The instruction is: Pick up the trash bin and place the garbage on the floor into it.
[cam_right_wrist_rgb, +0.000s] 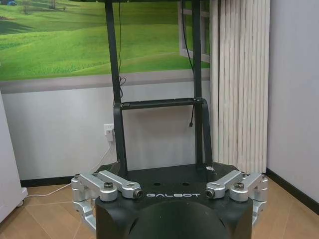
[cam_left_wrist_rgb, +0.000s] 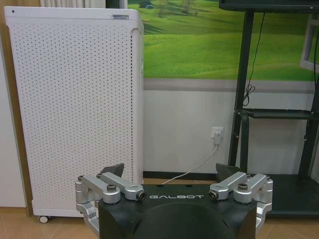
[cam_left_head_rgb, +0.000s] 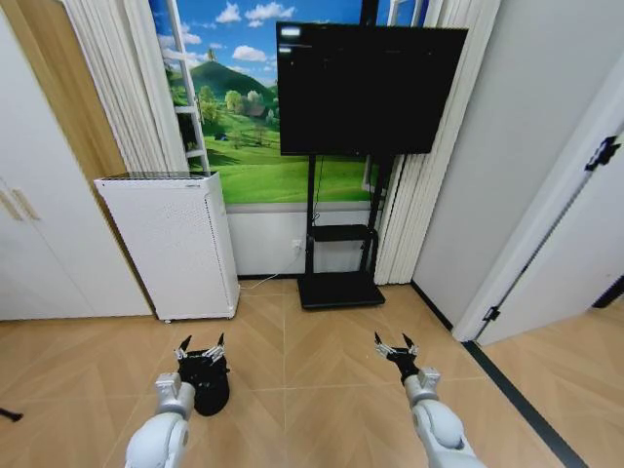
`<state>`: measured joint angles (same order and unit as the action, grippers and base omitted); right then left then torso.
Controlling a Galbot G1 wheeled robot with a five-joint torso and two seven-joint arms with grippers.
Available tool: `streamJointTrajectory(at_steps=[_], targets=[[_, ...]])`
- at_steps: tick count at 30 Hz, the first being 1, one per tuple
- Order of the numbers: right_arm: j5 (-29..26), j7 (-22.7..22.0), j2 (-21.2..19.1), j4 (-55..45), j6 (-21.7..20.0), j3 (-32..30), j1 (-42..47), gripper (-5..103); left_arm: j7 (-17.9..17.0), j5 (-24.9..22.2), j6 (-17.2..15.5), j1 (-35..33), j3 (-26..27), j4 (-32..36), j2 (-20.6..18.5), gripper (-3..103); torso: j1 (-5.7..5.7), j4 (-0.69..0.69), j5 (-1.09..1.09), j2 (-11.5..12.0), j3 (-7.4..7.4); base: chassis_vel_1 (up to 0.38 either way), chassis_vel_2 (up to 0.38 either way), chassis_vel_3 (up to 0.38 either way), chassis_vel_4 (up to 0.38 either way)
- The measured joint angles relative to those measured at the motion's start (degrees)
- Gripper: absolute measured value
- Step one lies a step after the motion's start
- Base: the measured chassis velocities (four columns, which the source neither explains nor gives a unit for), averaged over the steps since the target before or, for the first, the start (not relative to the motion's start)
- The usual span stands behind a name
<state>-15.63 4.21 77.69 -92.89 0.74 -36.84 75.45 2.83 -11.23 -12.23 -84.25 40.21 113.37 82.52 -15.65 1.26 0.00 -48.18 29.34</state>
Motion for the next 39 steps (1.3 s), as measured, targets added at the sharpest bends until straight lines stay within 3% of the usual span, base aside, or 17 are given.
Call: streamJointTrajectory(at_steps=[11, 14, 17, 22, 25, 28, 30, 33, 36, 37, 39], targets=[[-0.12, -0.06, -0.14, -0.05, -0.09, -0.06, 0.06, 100, 0.03, 0.15, 0.09, -0.16, 0.07, 0.02, 0.15, 100, 0.13, 0.00, 0.04, 0.24, -0.14, 0.176, -0.177, -0.182, 0.177], [-0.12, -0.07, -0.15, -0.05, -0.09, -0.05, 0.07, 100, 0.02, 0.14, 0.11, -0.13, 0.07, -0.01, 0.15, 100, 0.15, 0.00, -0.04, 0.27, -0.17, 0.240, -0.244, -0.235, 0.259], [-0.12, -0.08, -0.16, -0.03, -0.10, -0.04, 0.06, 100, 0.00, 0.11, 0.12, -0.13, 0.06, -0.03, 0.17, 100, 0.15, 0.00, 0.04, 0.31, -0.18, 0.307, -0.274, -0.310, 0.306], [-0.16, -0.15, -0.19, 0.17, -0.08, -0.19, -0.12, 100, -0.10, 0.01, 0.17, -0.07, 0.05, -0.26, 0.14, 100, 0.19, -0.01, -0.04, 0.39, -0.23, 0.319, -0.312, -0.339, 0.326], [-0.16, -0.15, -0.18, 0.26, -0.03, -0.22, -0.07, 100, -0.17, -0.14, 0.17, 0.09, 0.05, -0.33, 0.06, 100, 0.22, 0.01, 0.07, 0.41, -0.26, 0.363, -0.374, -0.381, 0.360], [-0.11, -0.16, -0.15, 0.28, 0.00, -0.29, -0.09, 100, -0.19, -0.21, 0.17, 0.21, 0.04, -0.53, 0.02, 100, 0.24, -0.01, -0.06, 0.43, -0.27, 0.351, -0.389, -0.380, 0.370], [0.00, -0.16, -0.10, 0.28, 0.00, -0.32, -0.13, 100, -0.19, -0.20, 0.30, 0.30, 0.03, -0.60, 0.02, 100, 0.24, 0.00, 0.06, 0.44, -0.28, 0.368, -0.335, -0.357, 0.367], [0.25, -0.18, 0.02, 0.43, 0.27, -0.36, -0.24, 100, -0.23, -0.20, 0.58, 0.38, 0.03, -1.04, 0.02, 100, 0.24, -0.01, -0.09, 0.47, -0.28, 0.341, -0.373, -0.328, 0.366], [0.81, -0.27, 0.26, 0.80, 0.77, -0.36, -0.27, 100, -0.48, -0.21, 0.74, 0.52, 0.02, -1.33, 0.02, 100, 0.25, 0.00, 0.10, 0.48, -0.29, 0.366, -0.341, -0.356, 0.346], [0.80, -0.37, 0.38, 0.81, 0.84, -0.37, -0.21, 100, -0.55, -0.29, 0.86, 0.52, -0.06, -1.53, 0.02, 100, 0.27, 0.00, -0.07, 0.47, -0.31, 0.278, -0.305, -0.321, 0.325], [0.73, -0.43, 0.55, 0.81, 0.85, -0.35, -0.11, 100, -0.67, -0.49, 1.00, 0.52, -0.17, -1.63, 0.02, 100, 0.28, 0.00, -0.05, 0.47, -0.32, 0.278, -0.228, -0.259, 0.298]])
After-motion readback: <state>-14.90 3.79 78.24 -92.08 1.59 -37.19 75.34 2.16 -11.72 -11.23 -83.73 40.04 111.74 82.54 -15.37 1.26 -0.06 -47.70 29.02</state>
